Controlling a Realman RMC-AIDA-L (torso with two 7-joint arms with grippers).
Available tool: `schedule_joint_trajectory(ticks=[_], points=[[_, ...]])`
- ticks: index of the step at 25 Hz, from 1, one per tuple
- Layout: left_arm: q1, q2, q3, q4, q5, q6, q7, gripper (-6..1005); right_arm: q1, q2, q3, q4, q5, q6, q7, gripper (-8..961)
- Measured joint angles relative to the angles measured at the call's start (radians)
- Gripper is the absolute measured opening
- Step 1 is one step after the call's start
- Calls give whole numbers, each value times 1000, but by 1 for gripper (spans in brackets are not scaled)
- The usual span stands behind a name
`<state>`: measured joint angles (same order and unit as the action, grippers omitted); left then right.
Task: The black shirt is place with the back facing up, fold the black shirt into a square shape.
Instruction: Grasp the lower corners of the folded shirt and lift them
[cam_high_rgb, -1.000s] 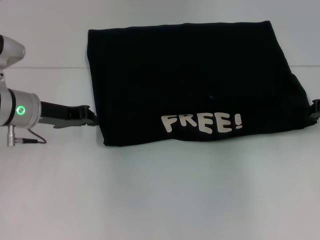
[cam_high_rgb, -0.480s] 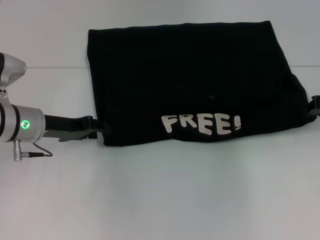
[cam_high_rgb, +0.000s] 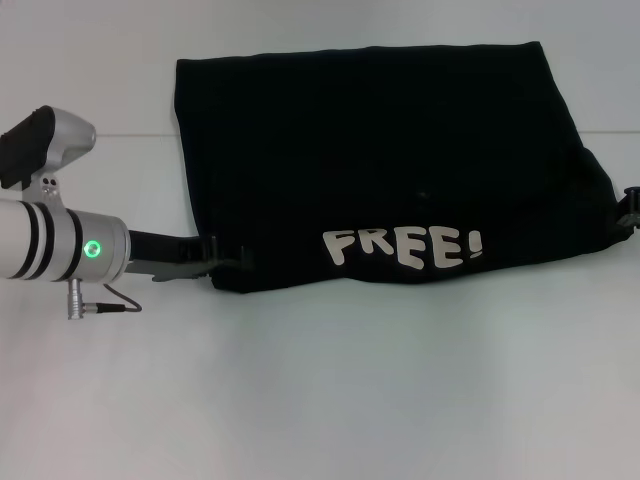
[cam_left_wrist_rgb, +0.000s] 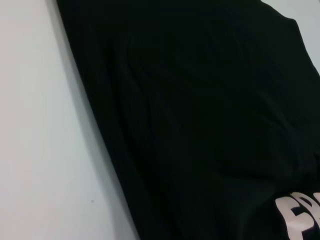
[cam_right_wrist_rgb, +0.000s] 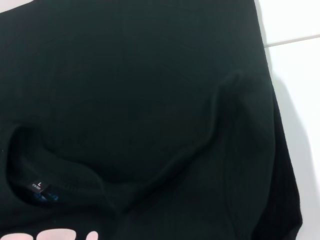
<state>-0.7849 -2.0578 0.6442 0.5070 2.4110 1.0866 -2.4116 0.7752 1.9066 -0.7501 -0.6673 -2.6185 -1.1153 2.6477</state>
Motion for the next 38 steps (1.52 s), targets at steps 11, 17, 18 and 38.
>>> schedule_joint_trajectory(ticks=[11, 17, 18, 38], points=[[3, 7, 0, 2, 10, -10, -9, 305, 1, 0, 1, 0, 0, -5, 0, 61], [2, 9, 0, 2, 20, -6, -2, 91, 1, 0, 9, -4, 0, -14, 0, 61], [2, 11, 0, 2, 21, -5, -2, 47, 1, 0, 10, -5, 0, -16, 0, 61], [15, 39, -4, 68, 53, 130, 26, 19, -20, -19, 33, -7, -21, -116, -5, 61]])
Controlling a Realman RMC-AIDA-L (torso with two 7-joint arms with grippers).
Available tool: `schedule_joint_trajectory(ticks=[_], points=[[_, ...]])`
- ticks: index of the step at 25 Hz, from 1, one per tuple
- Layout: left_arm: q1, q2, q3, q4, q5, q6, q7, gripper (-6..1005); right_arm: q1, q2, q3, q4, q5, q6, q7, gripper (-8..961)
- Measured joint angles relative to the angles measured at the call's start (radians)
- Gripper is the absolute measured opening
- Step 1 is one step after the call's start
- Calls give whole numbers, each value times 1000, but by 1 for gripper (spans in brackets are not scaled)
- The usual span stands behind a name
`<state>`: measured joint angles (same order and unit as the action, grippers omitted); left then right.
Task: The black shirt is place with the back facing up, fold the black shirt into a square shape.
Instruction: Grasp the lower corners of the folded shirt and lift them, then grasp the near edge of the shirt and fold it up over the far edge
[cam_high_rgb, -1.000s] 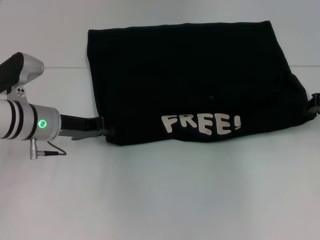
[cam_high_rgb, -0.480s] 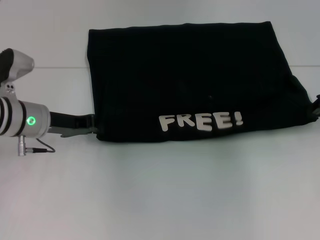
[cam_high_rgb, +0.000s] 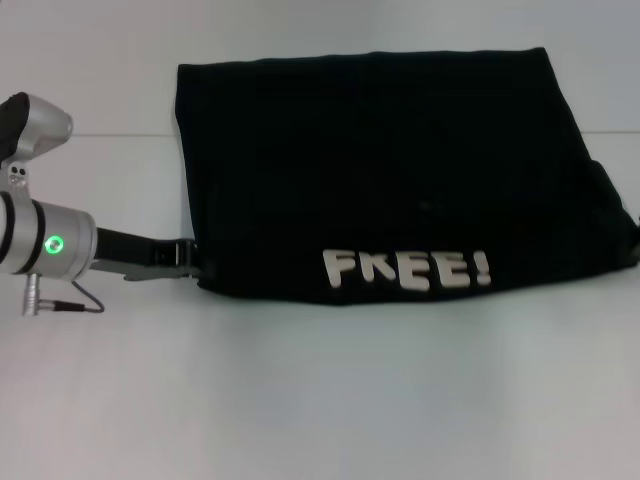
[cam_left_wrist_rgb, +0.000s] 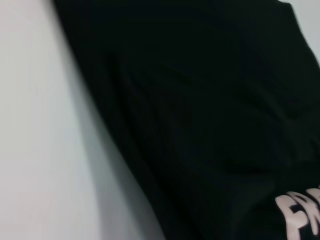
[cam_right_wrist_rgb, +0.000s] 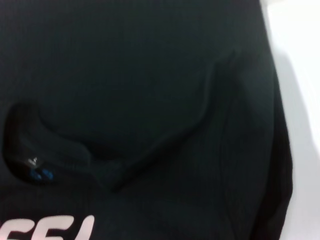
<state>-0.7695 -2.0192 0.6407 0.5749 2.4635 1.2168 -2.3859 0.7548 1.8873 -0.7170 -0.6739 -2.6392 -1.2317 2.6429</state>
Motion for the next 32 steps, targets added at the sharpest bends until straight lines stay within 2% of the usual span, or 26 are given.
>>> schedule_joint_trajectory(ticks=[5, 11, 16, 19, 23, 26, 29, 32], points=[[11, 17, 0, 47, 47, 186, 10, 27, -44, -1, 0, -33, -28, -141, 3, 61], [17, 22, 1, 112, 153, 459, 14, 35, -144, 25, -1, -164, -52, -386, -25, 61], [34, 20, 3, 150, 181, 610, 30, 42, -237, 54, 45, -312, -46, -602, -88, 59], [38, 19, 5, 151, 204, 688, 44, 47, -266, 65, 52, -336, -51, -693, -141, 56], [50, 14, 13, 151, 245, 759, 70, 53, -276, 61, 84, -328, -52, -703, -167, 57], [54, 14, -17, 152, 247, 779, 96, 57, -269, 57, 142, -326, -48, -712, -199, 57], [43, 28, -87, 154, 211, 785, 115, 61, -252, 47, 216, -324, -25, -720, -231, 57], [16, 54, -165, 142, 144, 774, 116, 66, -229, 18, 307, -302, 47, -708, -257, 57]])
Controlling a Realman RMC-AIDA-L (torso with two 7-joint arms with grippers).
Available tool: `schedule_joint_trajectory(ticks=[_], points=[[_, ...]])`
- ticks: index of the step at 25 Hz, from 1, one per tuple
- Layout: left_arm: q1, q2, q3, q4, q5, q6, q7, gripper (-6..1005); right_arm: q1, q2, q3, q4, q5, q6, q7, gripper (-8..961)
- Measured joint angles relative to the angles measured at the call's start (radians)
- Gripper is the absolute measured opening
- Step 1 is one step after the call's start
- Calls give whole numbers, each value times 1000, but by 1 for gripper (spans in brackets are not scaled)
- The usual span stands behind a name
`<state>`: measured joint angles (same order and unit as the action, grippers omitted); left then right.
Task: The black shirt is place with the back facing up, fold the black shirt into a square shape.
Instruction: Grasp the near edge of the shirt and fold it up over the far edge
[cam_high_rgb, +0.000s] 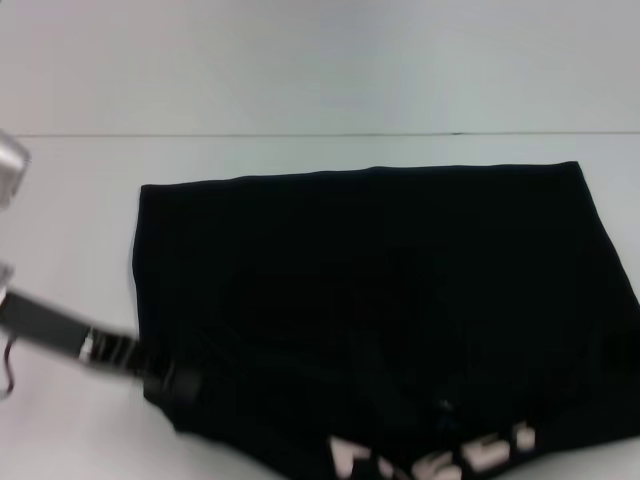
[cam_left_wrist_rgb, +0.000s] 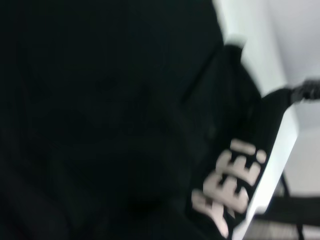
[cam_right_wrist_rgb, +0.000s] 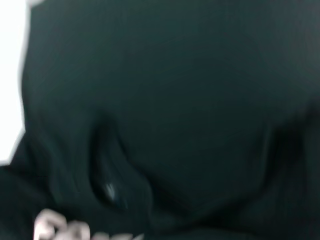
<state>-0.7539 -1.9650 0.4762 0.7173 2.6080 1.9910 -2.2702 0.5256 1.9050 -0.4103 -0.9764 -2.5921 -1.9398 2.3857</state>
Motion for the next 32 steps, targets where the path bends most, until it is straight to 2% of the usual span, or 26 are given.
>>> schedule_joint_trajectory(ticks=[2, 3, 4, 5, 7, 8, 11, 14, 19, 22, 28, 32], points=[[-23, 19, -48, -16, -29, -41, -24, 68, 17, -31, 62, 47, 61, 42, -3, 57], [-23, 19, -48, -16, -29, -41, -24, 70, 25, -46, 88, 70, 85, 68, 0, 57], [-49, 32, -72, -37, -37, -159, -87, 71, 34, -58, 107, 99, 108, 110, 5, 57], [-56, 33, -71, -43, -37, -205, -107, 73, 42, -68, 120, 121, 127, 153, 11, 56], [-81, 34, -62, -86, -36, -372, -155, 76, 59, -74, 129, 171, 156, 268, 29, 56], [-81, 34, -62, -86, -36, -372, -155, 77, 71, -70, 127, 200, 166, 344, 34, 56], [-97, 29, -29, -156, -28, -571, -194, 81, 107, -49, 110, 285, 169, 535, 30, 56], [-99, 13, 2, -183, -28, -697, -214, 86, 143, -22, 76, 349, 167, 697, 25, 56], [-103, -8, 20, -187, -27, -791, -230, 93, 202, 24, -11, 364, 167, 858, 31, 56], [-105, -14, 38, -176, -29, -836, -227, 97, 234, 37, -43, 366, 167, 917, 44, 57], [-112, -16, 58, -137, -34, -920, -80, 106, 276, 39, -113, 366, 167, 987, 52, 56], [-108, -28, 103, -132, -34, -977, -50, 112, 283, 48, -142, 374, 167, 1048, 52, 56]])
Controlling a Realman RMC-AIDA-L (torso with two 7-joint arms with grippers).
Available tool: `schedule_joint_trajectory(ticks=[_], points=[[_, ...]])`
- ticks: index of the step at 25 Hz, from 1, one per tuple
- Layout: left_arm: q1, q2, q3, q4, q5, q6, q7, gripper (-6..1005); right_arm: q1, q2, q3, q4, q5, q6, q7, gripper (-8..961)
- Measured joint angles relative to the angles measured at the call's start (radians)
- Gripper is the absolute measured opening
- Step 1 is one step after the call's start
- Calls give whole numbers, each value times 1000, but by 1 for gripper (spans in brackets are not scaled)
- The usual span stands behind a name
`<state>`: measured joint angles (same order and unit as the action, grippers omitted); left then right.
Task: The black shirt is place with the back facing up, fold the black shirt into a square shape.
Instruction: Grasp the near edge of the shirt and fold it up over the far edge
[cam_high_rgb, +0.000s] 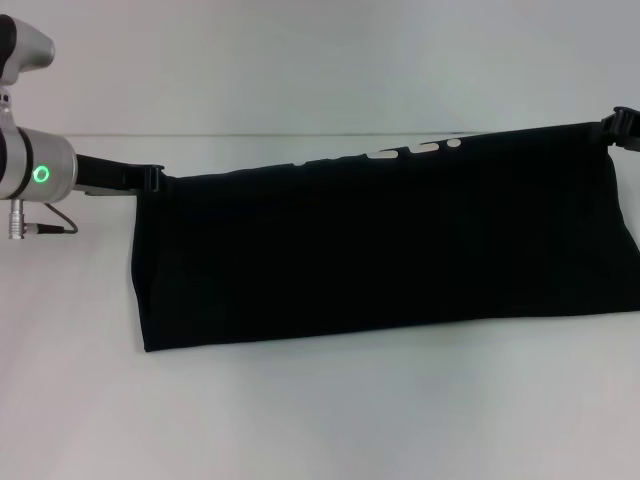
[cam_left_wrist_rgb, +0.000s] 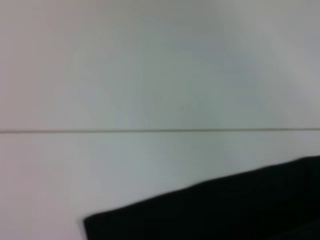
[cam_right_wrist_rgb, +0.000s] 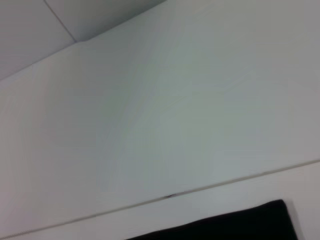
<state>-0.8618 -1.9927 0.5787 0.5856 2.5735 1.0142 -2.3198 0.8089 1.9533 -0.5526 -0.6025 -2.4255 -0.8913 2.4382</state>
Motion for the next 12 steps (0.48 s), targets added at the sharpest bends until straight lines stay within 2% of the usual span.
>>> schedule_joint_trajectory(ticks=[6, 12], points=[[3, -19, 11, 5, -2, -85, 0, 121, 13, 24, -37, 19, 1, 110, 0, 57], [-15, -45, 13, 5, -1, -172, -6, 129, 41, 30, -89, 63, 0, 234, 1, 56]])
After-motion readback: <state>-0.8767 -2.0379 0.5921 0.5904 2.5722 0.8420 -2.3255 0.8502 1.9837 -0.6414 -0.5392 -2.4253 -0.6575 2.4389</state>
